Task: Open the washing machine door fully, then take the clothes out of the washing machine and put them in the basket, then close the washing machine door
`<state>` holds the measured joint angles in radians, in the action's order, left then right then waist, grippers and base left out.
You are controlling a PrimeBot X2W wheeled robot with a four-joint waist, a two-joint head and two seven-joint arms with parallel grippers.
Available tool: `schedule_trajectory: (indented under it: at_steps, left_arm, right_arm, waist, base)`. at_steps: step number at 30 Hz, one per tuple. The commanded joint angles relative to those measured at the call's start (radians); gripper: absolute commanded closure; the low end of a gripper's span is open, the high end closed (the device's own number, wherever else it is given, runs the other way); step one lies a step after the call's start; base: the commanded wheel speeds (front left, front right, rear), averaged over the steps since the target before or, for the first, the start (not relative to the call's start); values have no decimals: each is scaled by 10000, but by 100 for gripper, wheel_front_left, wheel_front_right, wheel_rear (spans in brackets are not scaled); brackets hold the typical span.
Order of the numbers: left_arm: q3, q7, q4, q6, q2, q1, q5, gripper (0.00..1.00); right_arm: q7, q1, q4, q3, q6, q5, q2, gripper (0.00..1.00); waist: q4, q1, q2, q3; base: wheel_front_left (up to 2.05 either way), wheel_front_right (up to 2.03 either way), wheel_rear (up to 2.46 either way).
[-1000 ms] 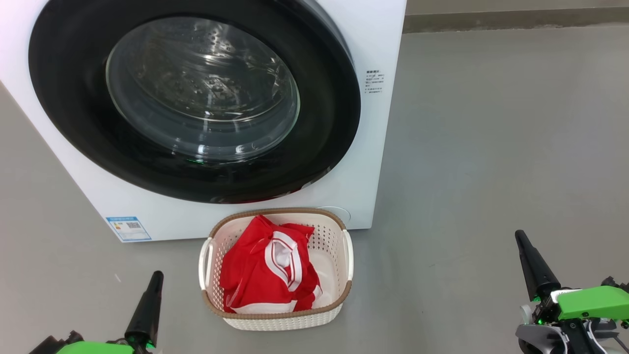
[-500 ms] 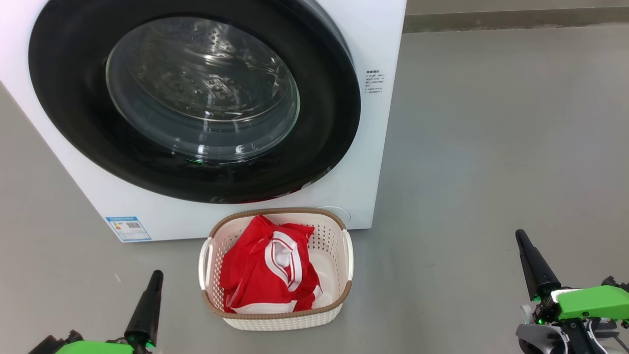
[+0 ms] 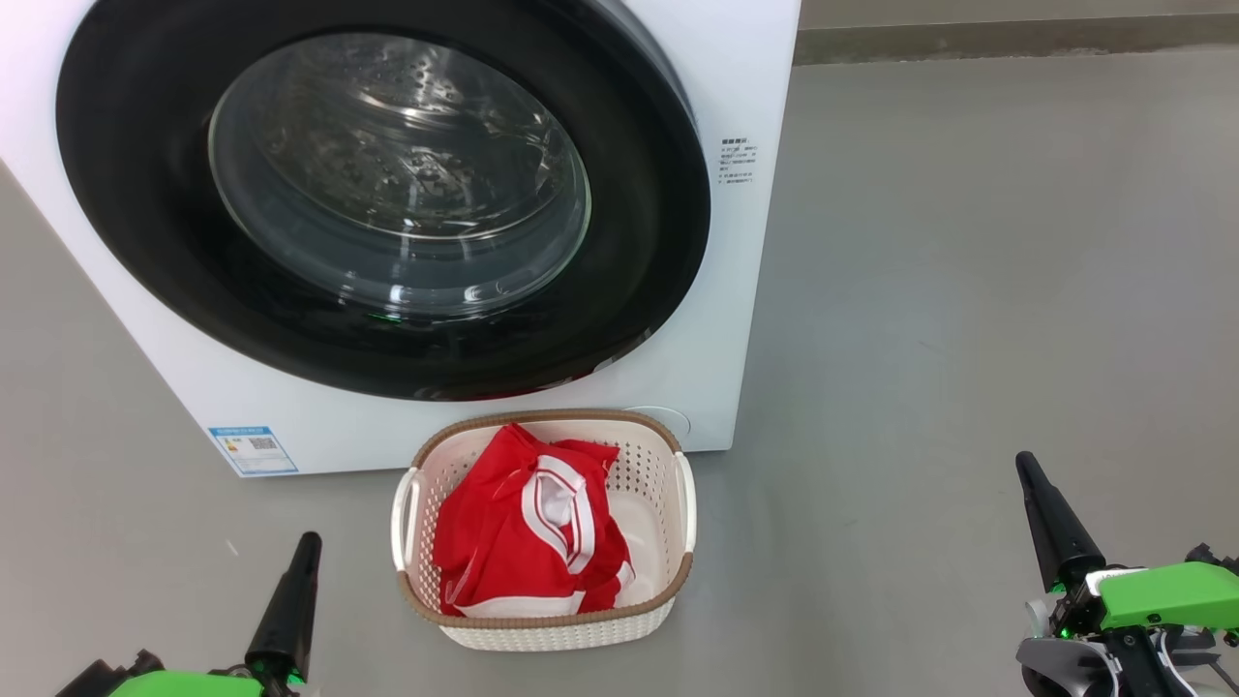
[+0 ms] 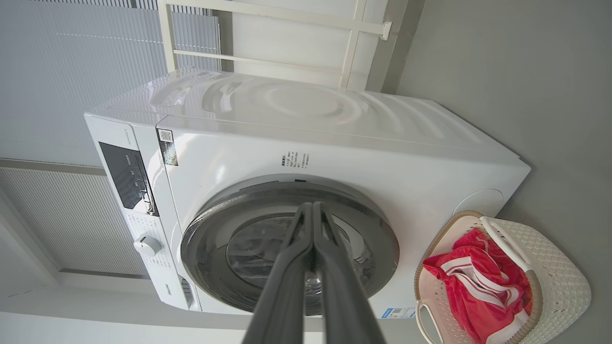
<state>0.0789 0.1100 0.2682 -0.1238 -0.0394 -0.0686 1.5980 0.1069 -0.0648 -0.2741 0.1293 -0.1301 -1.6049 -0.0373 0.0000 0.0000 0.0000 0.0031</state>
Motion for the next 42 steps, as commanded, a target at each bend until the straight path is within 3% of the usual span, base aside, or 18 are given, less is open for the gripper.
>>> schedule_trajectory:
  at_steps: [1, 42]
  left_arm:
    - [357, 39, -232, -69, -108, -394, 100, 100]
    - [353, 35, -233, -69, -108, -394, 104, 100]
  right_arm:
    - [55, -430, 294, -165, -6, -45, -144, 100]
    - [63, -432, 294, -155, -6, -37, -137, 100]
  waist:
    - [0, 0, 0, 0]
    - [0, 0, 0, 0]
  base:
    - [0, 0, 0]
    - [0, 0, 0]
